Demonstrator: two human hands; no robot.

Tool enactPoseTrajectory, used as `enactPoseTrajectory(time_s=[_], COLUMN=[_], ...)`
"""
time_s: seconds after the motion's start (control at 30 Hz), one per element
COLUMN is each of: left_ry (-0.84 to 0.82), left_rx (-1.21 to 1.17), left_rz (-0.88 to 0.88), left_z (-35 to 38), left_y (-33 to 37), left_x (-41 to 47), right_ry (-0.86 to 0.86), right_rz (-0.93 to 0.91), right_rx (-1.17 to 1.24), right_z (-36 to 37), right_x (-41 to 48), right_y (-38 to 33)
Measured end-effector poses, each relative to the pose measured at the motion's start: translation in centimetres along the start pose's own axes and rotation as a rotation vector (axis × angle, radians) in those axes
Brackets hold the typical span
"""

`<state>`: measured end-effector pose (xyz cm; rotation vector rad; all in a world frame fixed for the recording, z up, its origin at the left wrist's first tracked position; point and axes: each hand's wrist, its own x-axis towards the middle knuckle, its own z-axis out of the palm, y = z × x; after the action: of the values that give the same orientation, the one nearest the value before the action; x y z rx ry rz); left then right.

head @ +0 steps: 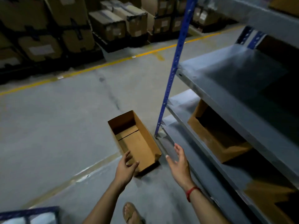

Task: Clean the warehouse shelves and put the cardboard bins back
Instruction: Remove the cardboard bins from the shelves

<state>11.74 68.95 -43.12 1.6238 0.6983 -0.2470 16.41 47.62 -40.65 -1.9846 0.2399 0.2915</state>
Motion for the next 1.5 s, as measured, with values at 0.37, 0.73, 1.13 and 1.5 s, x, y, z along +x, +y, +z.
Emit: enactPoseTrajectory(time_s=[0.37, 0.73, 1.13, 1.5], left_ry=[0.125, 0.302, 0.165, 0.033], left_rx=[-0.02, -0.101, 0.131, 0.091], left_rz=[-0.16, -0.385, -0.619, -0.75], left_z=[-3.4, -0.5, 0.4, 5.1], left_y=[-1.9, -3.3, -16.6, -32.4], left_x=[4.7, 12.7, 24.9, 36.6], right_ry=[-0.201, -0.436, -0.556, -0.432], right_rz=[0.1, 0.211, 0.355, 0.482], right_rx=[-0.112, -0.275, -0.569, -0.672], right_z=[4.4, 6.9, 14.1, 22.5], right_x=[7.1, 20.6, 33.1, 41.5], right_y=[-0.2, 3.5, 17.5, 33.7])
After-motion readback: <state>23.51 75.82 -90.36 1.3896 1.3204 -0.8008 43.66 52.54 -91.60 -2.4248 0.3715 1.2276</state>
